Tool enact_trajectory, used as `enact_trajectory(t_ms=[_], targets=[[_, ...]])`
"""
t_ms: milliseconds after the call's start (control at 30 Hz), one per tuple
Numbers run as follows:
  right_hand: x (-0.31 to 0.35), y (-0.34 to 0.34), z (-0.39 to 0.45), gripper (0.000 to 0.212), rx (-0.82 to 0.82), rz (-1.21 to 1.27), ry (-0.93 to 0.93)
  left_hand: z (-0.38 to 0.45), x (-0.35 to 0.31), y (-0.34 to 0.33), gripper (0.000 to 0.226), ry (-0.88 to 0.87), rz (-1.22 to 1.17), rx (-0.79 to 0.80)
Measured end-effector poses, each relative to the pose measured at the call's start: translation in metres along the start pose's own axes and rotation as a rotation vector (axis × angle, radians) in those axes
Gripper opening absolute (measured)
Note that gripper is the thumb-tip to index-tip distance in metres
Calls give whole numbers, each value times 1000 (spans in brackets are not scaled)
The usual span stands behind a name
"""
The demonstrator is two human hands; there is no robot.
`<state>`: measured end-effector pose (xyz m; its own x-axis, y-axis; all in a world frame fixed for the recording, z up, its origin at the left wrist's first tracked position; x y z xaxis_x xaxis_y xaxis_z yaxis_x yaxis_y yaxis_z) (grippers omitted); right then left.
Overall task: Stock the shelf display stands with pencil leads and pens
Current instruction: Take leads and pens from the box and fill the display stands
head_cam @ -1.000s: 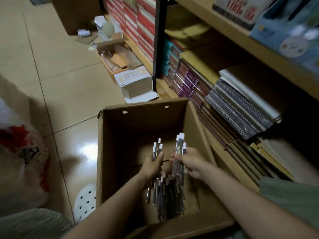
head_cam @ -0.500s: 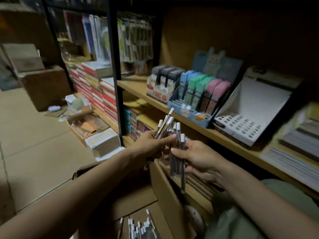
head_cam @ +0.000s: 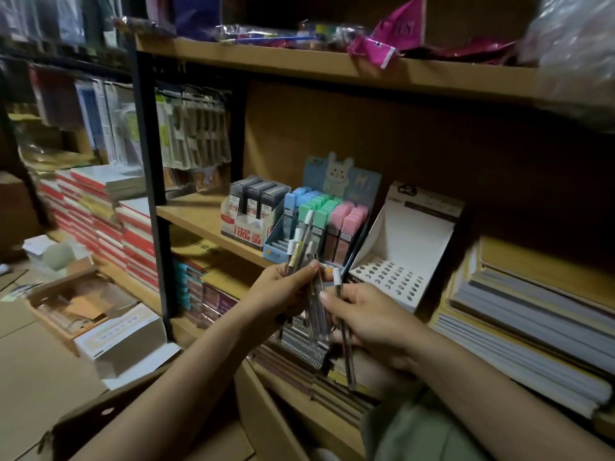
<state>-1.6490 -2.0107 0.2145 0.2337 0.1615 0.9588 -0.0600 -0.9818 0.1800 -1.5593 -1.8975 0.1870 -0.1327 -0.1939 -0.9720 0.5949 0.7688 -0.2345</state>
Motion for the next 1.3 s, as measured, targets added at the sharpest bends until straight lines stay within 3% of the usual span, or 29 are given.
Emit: enact_trajectory(t_ms=[100, 233, 300, 367, 433, 667, 800, 867, 933, 1033, 1133, 1200, 1300], targets=[[6, 20, -8, 23, -123, -138, 80, 9, 1, 9, 38, 47, -114, -52], [34, 51, -6, 31, -573, -1002, 480, 14, 0, 17, 36, 41, -130, -29], [33, 55, 8, 42, -639, -1219, 445, 15, 1, 15, 36, 26, -98, -5], [20, 52, 26, 46, -619, -1422, 290, 18, 4, 14, 37, 3, -50, -13], [4, 52, 35, 46, -571, -1477, 159, 20, 7, 15, 35, -40, -5, -33], [-27, 57, 28, 61, -499, -1418, 206, 28, 11, 9, 33, -94, 93, -125], [-13, 56, 19, 44, -495, -1354, 309, 29, 13, -2, 26, -114, 138, -77], [10, 61, 9, 22, -603, -1204, 498, 28, 12, -7, 25, -134, 144, -52], [39, 75, 4, 13, -662, -892, 556, 29, 12, -11, 25, -162, 154, -34], [67, 92, 14, 39, -574, -448, 411, 31, 12, -17, 25, -177, 198, -19], [67, 89, 29, 32, -424, -36, 381, 37, 17, -21, 22, -184, 251, -32], [61, 89, 36, 29, -399, 70, 382, 42, 21, -23, 23, -187, 262, -38], [54, 99, 43, 27, -442, -8, 447, 46, 22, -22, 21, -196, 289, -31]])
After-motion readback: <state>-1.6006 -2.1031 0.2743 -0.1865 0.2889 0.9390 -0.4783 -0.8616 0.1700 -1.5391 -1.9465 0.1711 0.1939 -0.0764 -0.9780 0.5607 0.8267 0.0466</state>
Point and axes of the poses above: each hand's wrist, its own z-axis towards the middle knuckle, its own y-axis out of the back of the hand, x = y × z, the point moved 3 cm from there along z, towards the middle knuckle, and after that the axes turned 1 degree about z, right-handed, at the moved point
